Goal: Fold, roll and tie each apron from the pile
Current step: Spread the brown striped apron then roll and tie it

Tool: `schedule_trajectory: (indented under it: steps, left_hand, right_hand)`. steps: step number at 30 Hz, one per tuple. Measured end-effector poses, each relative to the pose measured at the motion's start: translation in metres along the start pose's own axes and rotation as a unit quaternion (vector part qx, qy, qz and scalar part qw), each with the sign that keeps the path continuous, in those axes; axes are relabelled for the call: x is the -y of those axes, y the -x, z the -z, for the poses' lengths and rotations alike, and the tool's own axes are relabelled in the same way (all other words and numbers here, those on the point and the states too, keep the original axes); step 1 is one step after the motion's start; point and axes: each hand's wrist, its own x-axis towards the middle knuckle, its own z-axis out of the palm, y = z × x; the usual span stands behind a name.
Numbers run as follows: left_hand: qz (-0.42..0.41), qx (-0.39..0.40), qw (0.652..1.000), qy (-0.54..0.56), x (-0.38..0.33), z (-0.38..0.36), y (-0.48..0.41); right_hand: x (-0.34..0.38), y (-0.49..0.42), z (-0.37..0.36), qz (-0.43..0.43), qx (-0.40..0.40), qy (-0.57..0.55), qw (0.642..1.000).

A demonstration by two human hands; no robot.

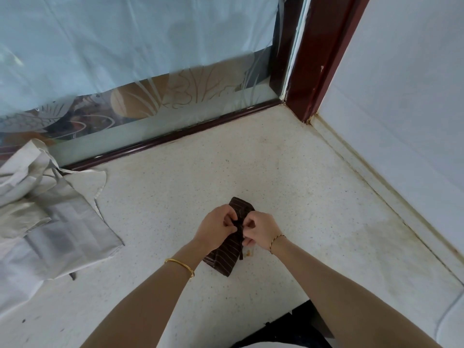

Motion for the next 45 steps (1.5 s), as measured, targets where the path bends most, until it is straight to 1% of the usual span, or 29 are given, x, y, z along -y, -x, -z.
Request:
schedule_trajectory:
  steps: [2, 5, 9, 13, 20, 22, 24, 26, 28, 30, 32, 35, 37, 39, 41, 43, 45]
  left_hand:
    - [0.041, 0.022, 0.999, 0.011, 0.003, 0.004, 0.000]
    - [0.074, 0.040, 0.996, 0.000, 0.006, 0.007, 0.000]
    - [0.097, 0.059, 0.993, -0.034, 0.008, 0.011, -0.001]
    - [0.095, 0.068, 0.991, -0.061, 0.011, 0.014, -0.001]
    - [0.106, 0.088, 0.987, -0.087, 0.014, 0.021, -0.003]
    - [0.101, 0.087, 0.986, -0.104, 0.015, 0.021, -0.002]
    - [0.098, 0.083, 0.985, -0.116, 0.015, 0.019, -0.001]
    - [0.096, 0.084, 0.985, -0.119, 0.013, 0.021, -0.002]
    - [0.094, 0.094, 0.986, -0.100, 0.007, 0.027, -0.005]
    - [0.081, 0.112, 0.987, -0.082, -0.004, 0.034, -0.009]
    - [0.061, 0.114, 0.990, -0.061, -0.018, 0.039, -0.013]
    - [0.018, 0.071, 0.997, -0.029, -0.039, 0.042, -0.020]
    - [-0.026, 0.040, 0.998, -0.027, -0.055, 0.047, -0.025]
    - [-0.082, 0.016, 0.995, -0.053, -0.072, 0.051, -0.030]
    - [-0.142, -0.006, 0.982, -0.124, -0.087, 0.057, -0.036]
    - [-0.177, -0.018, 0.967, -0.182, -0.103, 0.063, -0.041]
    - [-0.190, -0.019, 0.959, -0.211, -0.120, 0.066, -0.045]
  right_hand:
    - [-0.004, 0.001, -0.001, -0.007, -0.017, -0.002, 1.000]
    - [-0.006, 0.003, -0.004, -0.010, -0.036, 0.013, 0.999]
    - [-0.011, 0.001, -0.007, -0.024, -0.090, 0.053, 0.994]
    - [-0.013, 0.001, -0.010, -0.049, -0.117, 0.043, 0.991]
    - [-0.013, -0.003, -0.011, -0.058, -0.123, 0.093, 0.986]
    - [-0.012, -0.004, -0.011, -0.062, -0.122, 0.088, 0.987]
    - [-0.013, -0.003, -0.010, -0.061, -0.112, 0.060, 0.990]
    - [-0.015, -0.001, -0.008, -0.039, -0.089, 0.023, 0.995]
    - [-0.014, 0.000, -0.002, 0.003, -0.085, 0.028, 0.996]
    - [-0.008, 0.001, 0.004, 0.039, -0.100, 0.063, 0.992]
    - [-0.001, 0.001, 0.012, 0.068, -0.117, 0.115, 0.984]
    - [0.005, 0.002, 0.026, 0.103, -0.135, 0.167, 0.971]
    - [0.011, 0.004, 0.039, 0.127, -0.143, 0.186, 0.964]
    - [0.019, 0.004, 0.054, 0.148, -0.149, 0.200, 0.957]
    - [0.030, 0.005, 0.070, 0.163, -0.161, 0.209, 0.951]
    - [0.041, 0.008, 0.084, 0.177, -0.182, 0.211, 0.944]
    - [0.052, 0.013, 0.097, 0.189, -0.204, 0.210, 0.937]
